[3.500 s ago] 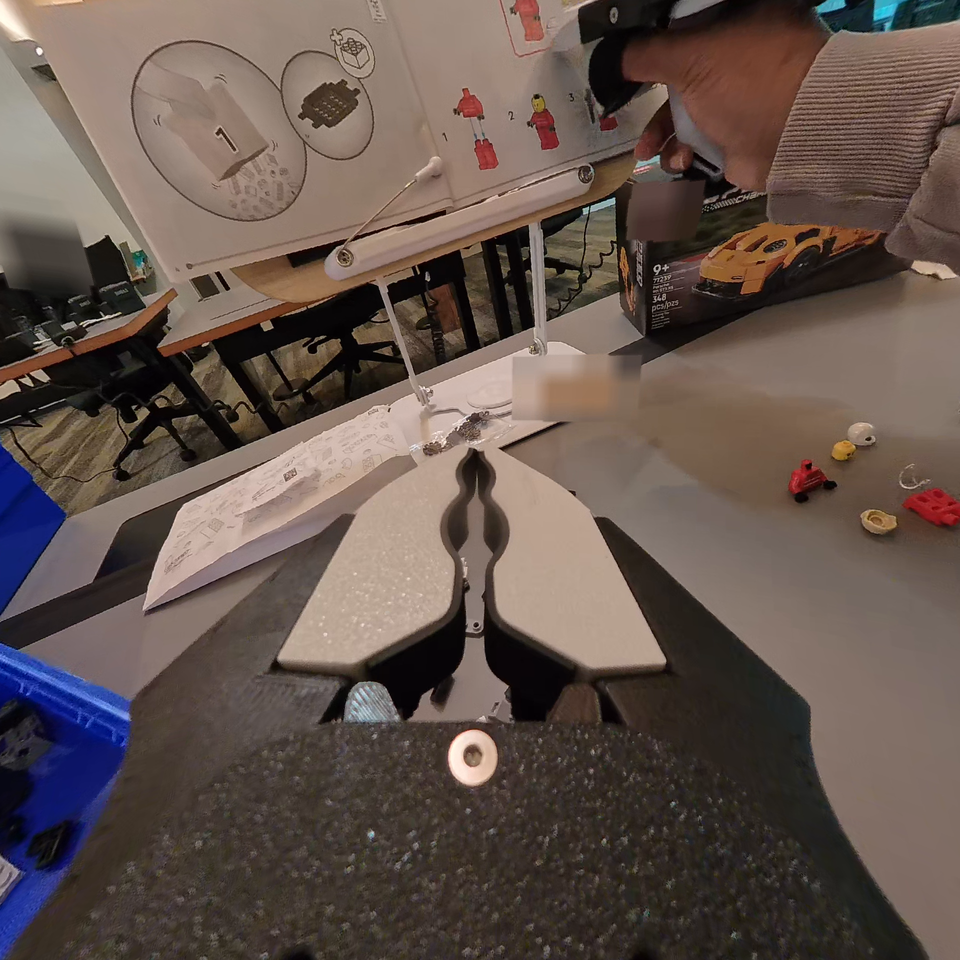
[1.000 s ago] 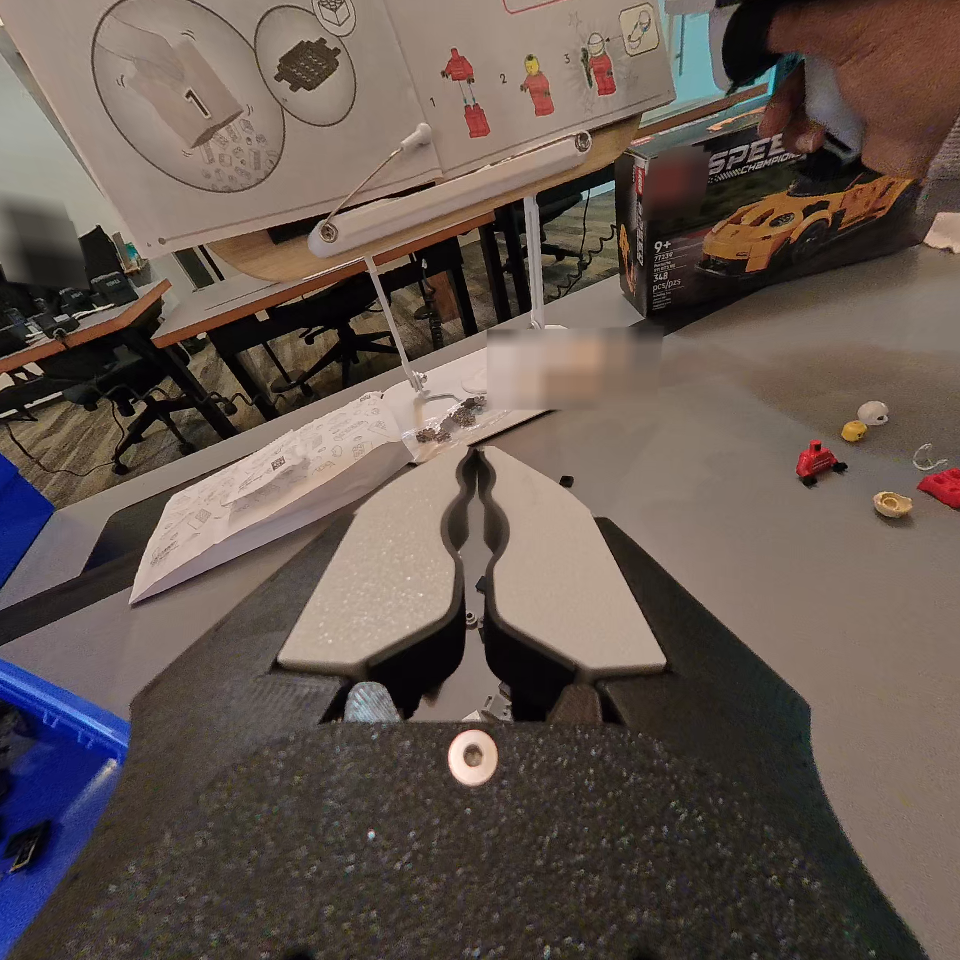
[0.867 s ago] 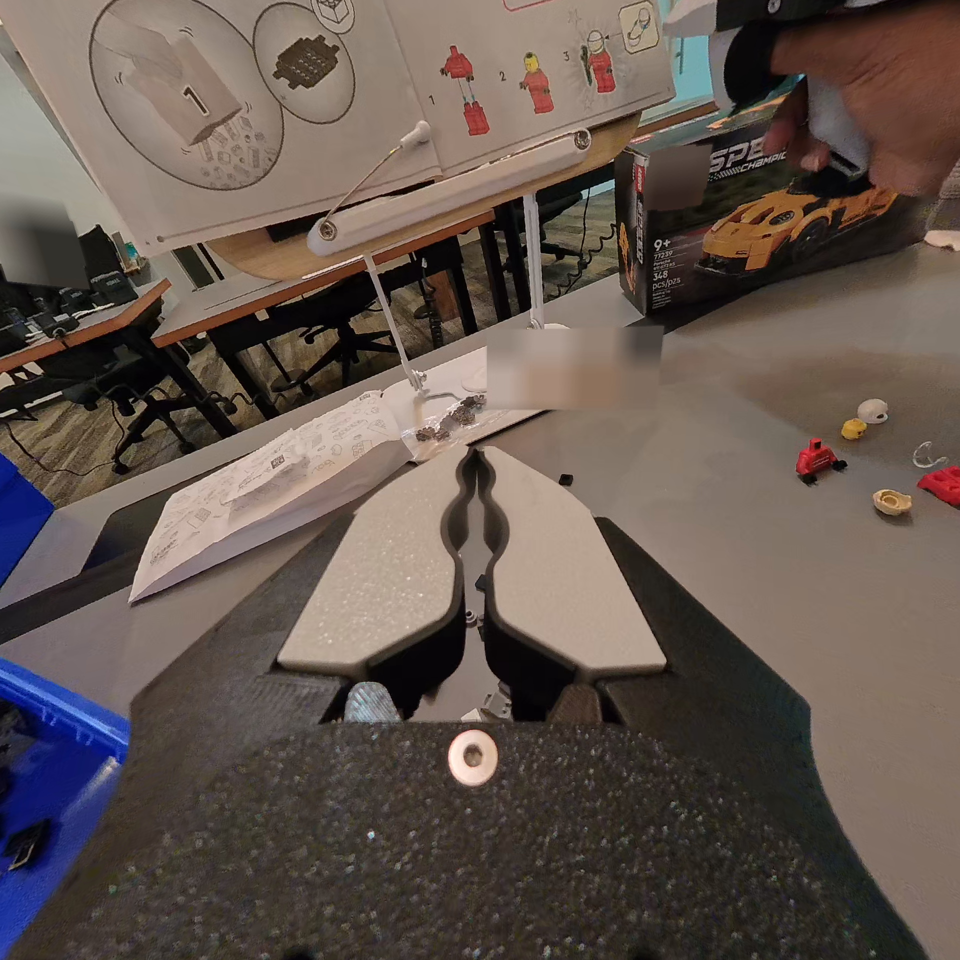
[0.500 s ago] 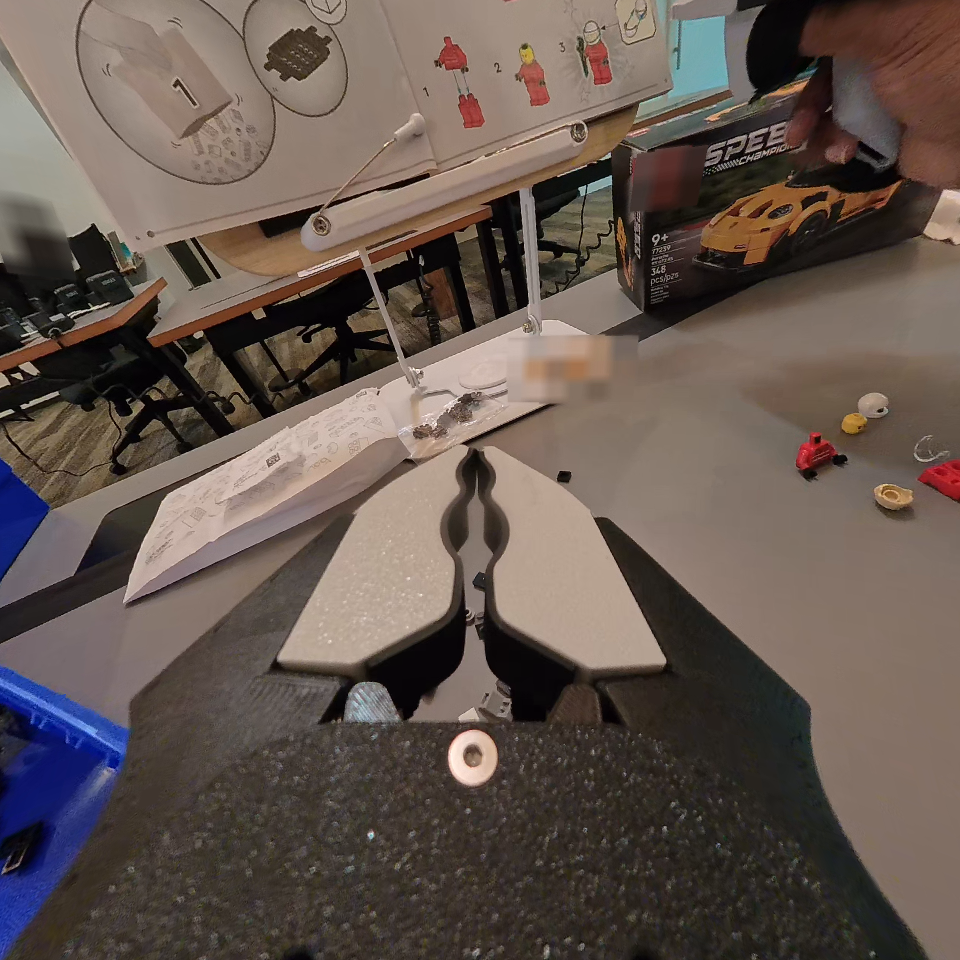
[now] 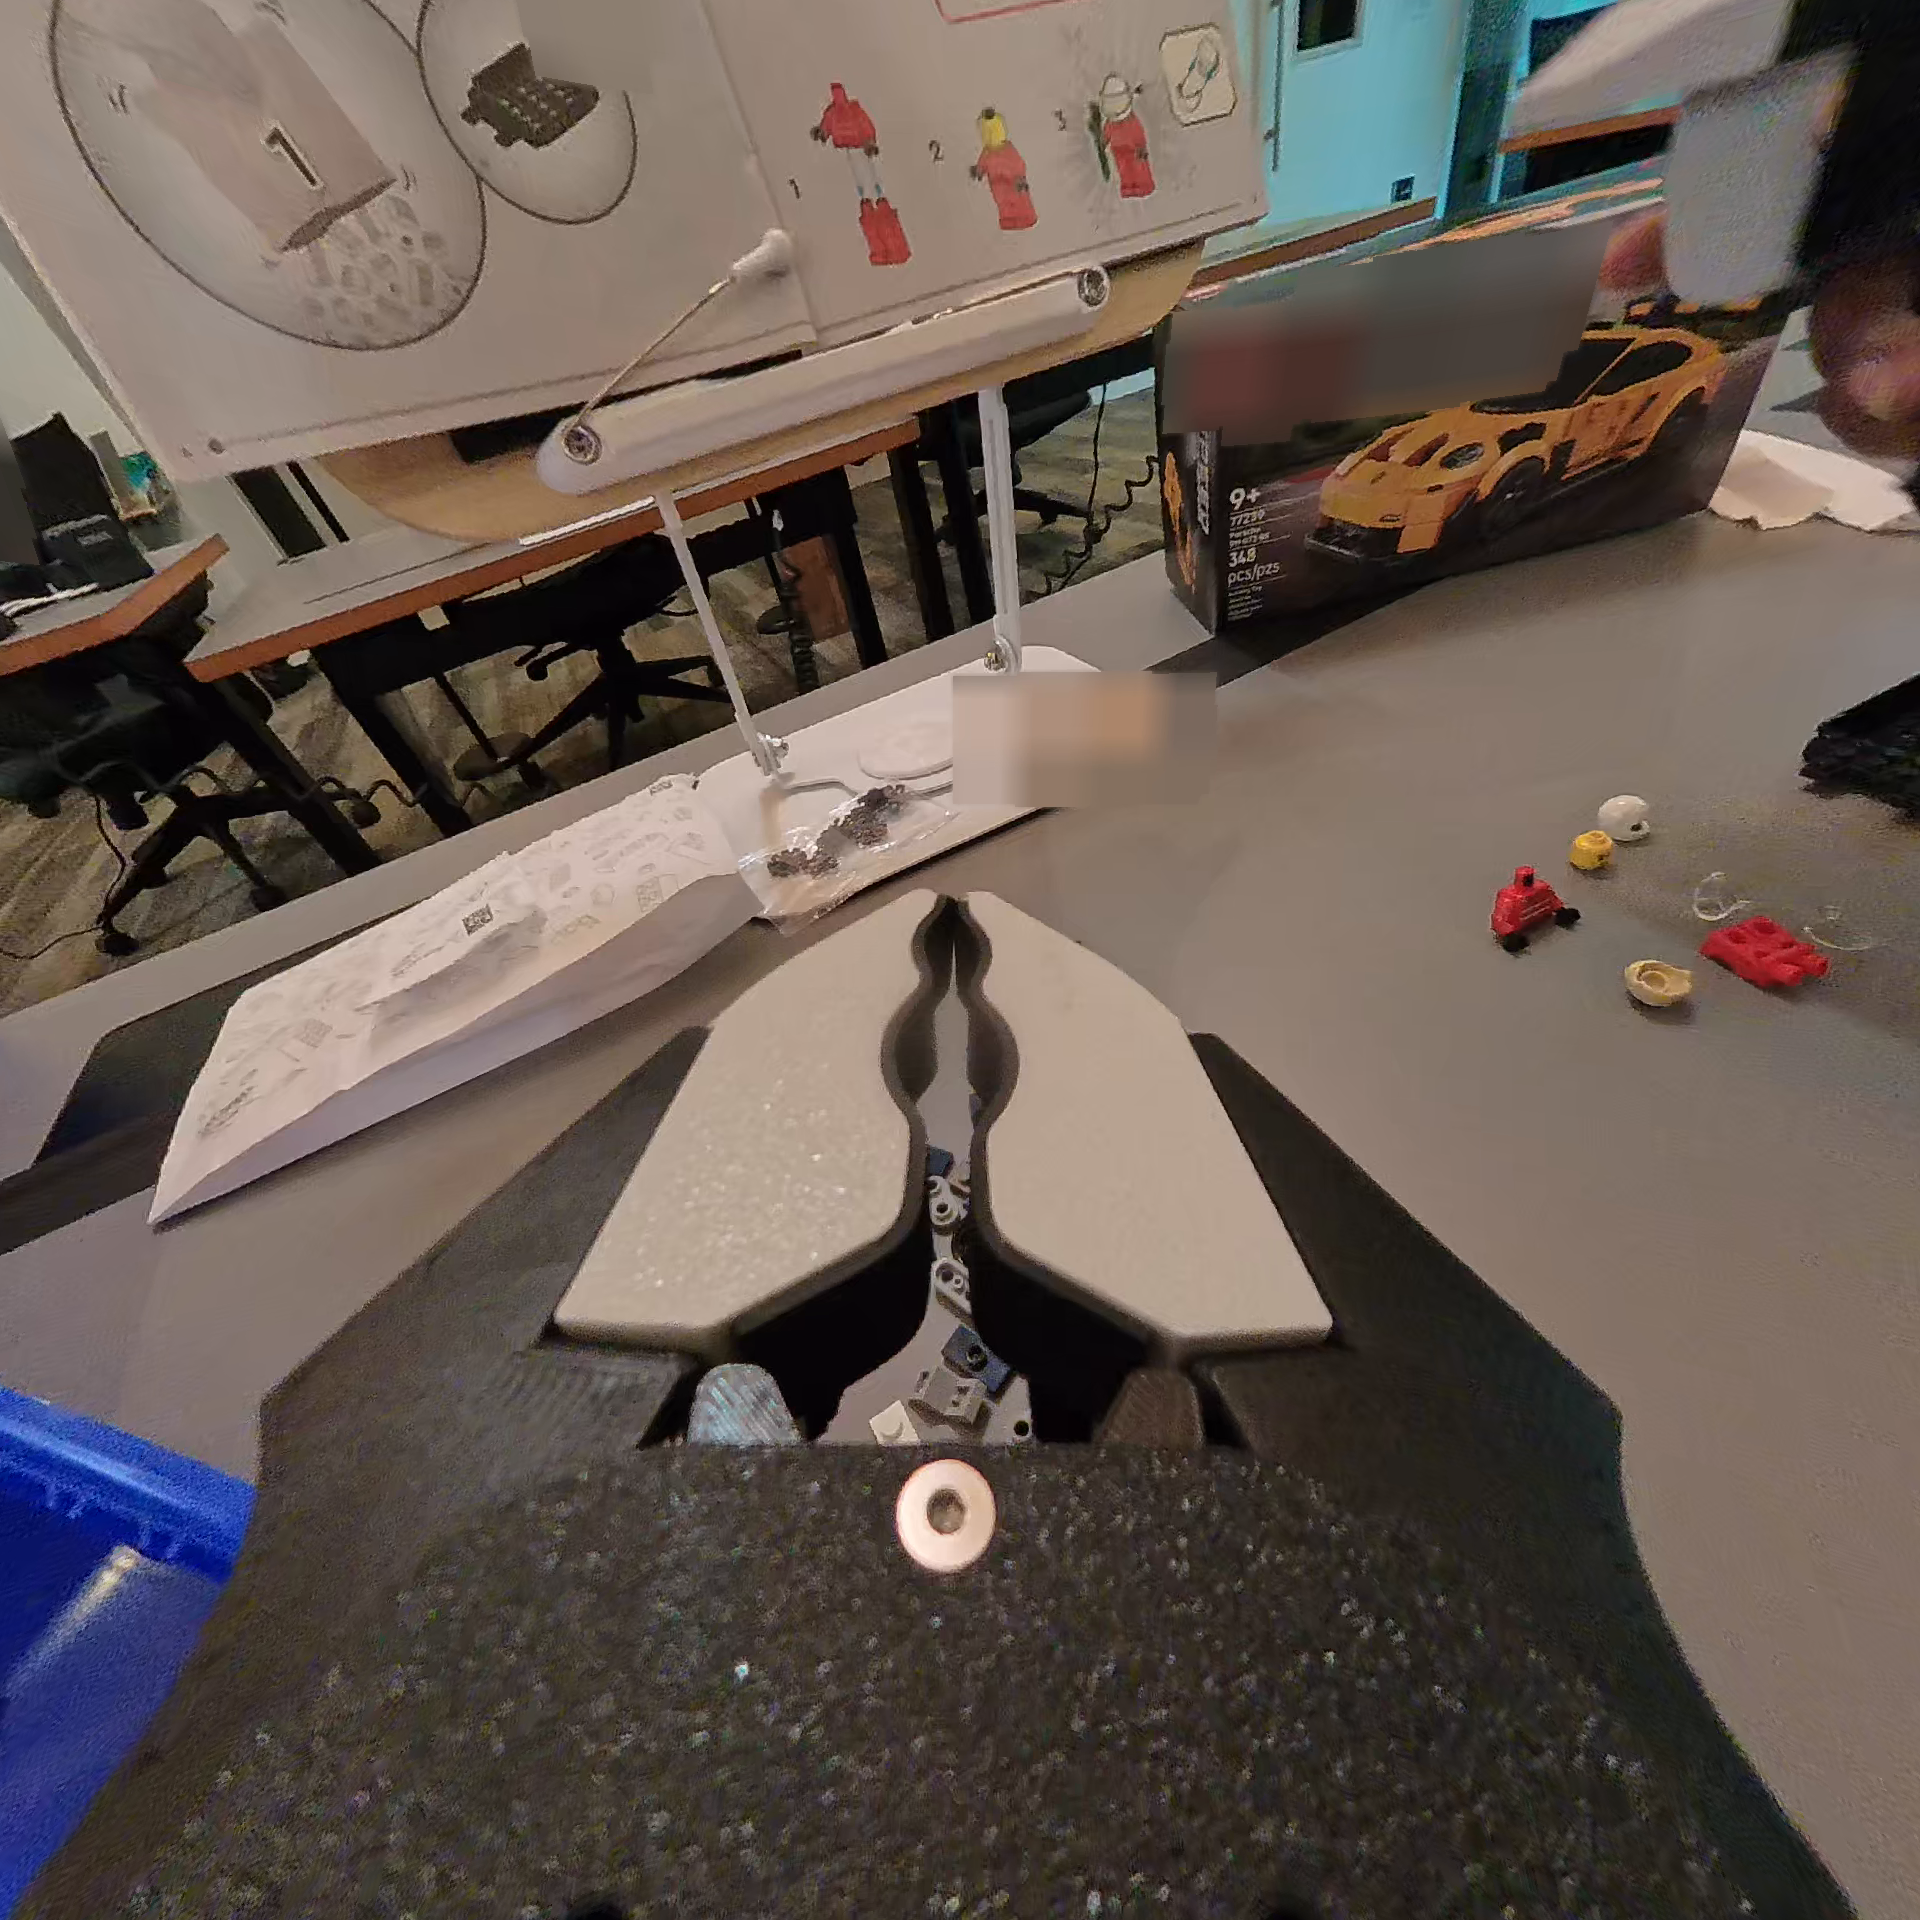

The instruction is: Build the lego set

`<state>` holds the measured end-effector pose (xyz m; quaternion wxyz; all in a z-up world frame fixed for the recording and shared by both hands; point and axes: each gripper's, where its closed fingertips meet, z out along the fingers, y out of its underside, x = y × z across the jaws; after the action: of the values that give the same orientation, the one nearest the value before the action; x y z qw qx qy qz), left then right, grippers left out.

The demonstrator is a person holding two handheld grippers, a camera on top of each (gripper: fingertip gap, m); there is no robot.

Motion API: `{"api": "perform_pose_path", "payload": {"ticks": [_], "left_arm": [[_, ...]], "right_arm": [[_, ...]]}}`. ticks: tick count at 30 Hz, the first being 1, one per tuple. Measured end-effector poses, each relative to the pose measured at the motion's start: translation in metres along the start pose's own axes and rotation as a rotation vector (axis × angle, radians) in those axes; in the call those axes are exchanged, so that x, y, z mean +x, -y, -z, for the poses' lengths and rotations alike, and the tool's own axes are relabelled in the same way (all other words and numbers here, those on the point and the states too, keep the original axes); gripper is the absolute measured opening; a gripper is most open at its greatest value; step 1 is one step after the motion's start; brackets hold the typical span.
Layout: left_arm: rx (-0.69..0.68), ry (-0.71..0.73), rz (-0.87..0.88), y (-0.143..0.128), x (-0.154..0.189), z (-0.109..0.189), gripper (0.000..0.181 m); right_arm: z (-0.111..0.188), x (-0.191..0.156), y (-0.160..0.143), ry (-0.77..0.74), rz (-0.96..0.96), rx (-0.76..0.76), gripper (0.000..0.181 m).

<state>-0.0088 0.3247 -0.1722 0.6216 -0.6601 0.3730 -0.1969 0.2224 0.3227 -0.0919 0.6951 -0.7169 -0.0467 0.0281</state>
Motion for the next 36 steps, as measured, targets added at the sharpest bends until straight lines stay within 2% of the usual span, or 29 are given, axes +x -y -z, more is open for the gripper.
{"api": "perform_pose_path", "payload": {"ticks": [5,9,14,18,21,27,33,36], "left_arm": [[0.020,-0.016,-0.001,0.002,0.002,0.001,0.000],[0.024,-0.073,0.022,0.000,0.011,-0.002,0.004],[0.047,-0.114,0.006,0.006,0.020,0.001,0.007],[0.044,-0.128,-0.008,0.006,0.025,-0.001,0.006],[0.031,-0.139,-0.027,0.002,0.028,-0.003,0.000],[0.054,-0.173,-0.036,0.006,0.036,-0.005,0.000],[0.062,-0.164,-0.067,0.008,0.034,-0.002,0.000],[0.067,-0.156,-0.071,0.009,0.033,-0.001,0.000]], "right_arm": [[0.057,-0.034,-0.034,0.112,-0.127,-0.101,0.008],[0.079,-0.038,-0.054,0.104,-0.139,-0.085,0.008],[0.081,-0.036,-0.059,0.121,-0.045,-0.071,0.005],[0.081,-0.041,-0.061,0.195,-0.157,-0.085,0.007],[0.084,-0.032,-0.061,0.160,-0.128,-0.076,0.007],[0.084,-0.018,-0.066,0.102,-0.049,-0.080,0.007],[0.079,-0.018,-0.077,0.104,-0.010,-0.115,0.007],[0.079,-0.017,-0.082,0.103,0.006,-0.145,0.013]]}}
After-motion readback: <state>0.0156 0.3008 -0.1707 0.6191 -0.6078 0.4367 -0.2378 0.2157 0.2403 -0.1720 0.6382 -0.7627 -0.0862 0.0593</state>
